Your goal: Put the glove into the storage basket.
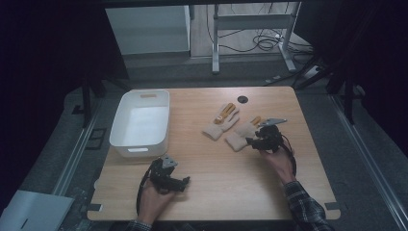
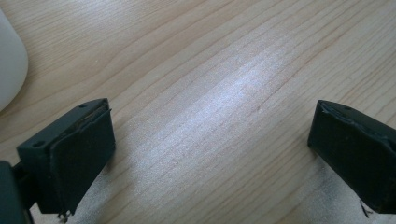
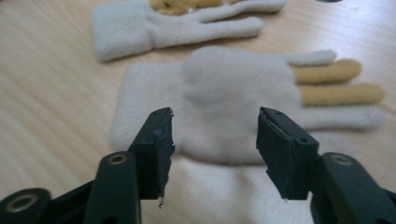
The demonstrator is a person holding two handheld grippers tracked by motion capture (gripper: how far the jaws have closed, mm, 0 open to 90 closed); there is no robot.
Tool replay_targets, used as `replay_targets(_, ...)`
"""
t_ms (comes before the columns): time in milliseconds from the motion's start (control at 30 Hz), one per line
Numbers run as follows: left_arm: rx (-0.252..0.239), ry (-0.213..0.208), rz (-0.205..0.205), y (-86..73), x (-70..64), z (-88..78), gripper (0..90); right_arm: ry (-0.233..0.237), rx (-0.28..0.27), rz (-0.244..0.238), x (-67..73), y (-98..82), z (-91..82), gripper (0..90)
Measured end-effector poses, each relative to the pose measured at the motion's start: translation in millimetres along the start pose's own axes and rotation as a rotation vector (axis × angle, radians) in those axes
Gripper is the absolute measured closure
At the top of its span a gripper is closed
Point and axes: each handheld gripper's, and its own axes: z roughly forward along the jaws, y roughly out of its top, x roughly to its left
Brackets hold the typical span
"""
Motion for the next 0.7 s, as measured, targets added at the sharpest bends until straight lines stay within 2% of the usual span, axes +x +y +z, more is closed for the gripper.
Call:
replay_targets(100,0.000,0.000,0.000,0.0,0.0,0.1,0.7,-0.023,0.005,0.008,-7.4,7.8,8.4,48.4)
replay_targets(200,-0.003,-0.001,-0.003,0.0,-0.2,0.2,0.7,-0.026,0.009,0.024,-11.7,11.9,13.5,48.3)
replay_targets(367,0.000,-0.001,0.001,0.0,0.1,0.0,0.7,-0.036,0.017,0.056,-16.8,22.7,26.4,41.7)
replay_targets(600,0.000,-0.001,0.001,0.0,0.1,0.0,0.7,-0.044,0.028,0.099,-16.2,29.8,43.3,30.8)
replay_targets(700,0.000,-0.001,0.001,0.0,0.1,0.0,0.7,-0.077,0.051,0.096,-12.5,31.3,55.6,28.6)
